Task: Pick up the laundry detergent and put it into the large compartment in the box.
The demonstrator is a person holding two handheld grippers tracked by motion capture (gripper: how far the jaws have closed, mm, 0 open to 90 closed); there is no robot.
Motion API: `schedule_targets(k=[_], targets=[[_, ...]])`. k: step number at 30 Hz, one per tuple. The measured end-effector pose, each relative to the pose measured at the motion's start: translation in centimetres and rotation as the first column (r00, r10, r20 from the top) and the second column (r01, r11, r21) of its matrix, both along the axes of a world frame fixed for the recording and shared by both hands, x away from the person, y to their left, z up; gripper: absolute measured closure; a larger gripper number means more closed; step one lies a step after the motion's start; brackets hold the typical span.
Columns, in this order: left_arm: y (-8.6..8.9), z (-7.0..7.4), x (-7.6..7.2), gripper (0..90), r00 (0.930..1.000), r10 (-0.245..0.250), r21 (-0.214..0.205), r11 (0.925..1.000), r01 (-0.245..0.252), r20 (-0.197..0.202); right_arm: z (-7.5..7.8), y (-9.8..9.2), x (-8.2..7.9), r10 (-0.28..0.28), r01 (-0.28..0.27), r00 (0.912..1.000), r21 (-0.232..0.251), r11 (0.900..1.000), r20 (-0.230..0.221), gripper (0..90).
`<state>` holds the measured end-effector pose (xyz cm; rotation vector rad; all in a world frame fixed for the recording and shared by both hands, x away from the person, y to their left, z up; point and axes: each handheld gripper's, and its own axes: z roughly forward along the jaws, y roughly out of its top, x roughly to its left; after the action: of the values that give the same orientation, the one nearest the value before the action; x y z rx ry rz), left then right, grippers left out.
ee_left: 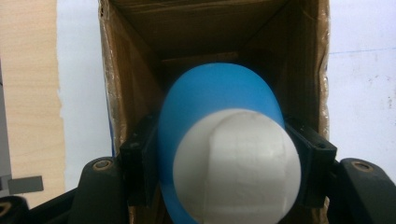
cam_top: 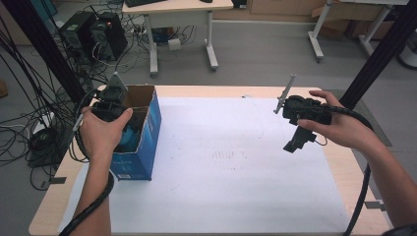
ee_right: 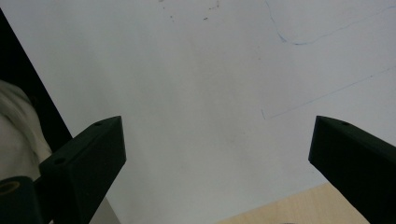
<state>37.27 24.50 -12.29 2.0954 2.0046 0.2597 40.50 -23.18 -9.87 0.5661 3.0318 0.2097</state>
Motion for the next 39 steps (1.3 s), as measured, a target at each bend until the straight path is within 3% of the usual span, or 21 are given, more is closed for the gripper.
schedule_targets(k=[8,39], targets=[[0.0,-0.9,0.4,38.1,0.9999,0.004,0.001,1.0000,-0.004,-0.016,0.0,-0.1,0.0,-0.005,0.005,1.0000,0.001,1.0000,-0.001,3.8],[0.1,-0.9,1.0,36.3,0.9993,0.012,-0.014,0.9998,-0.013,-0.035,-0.2,0.1,0.4,-0.006,0.006,1.0000,-0.006,1.0000,-0.005,3.8]])
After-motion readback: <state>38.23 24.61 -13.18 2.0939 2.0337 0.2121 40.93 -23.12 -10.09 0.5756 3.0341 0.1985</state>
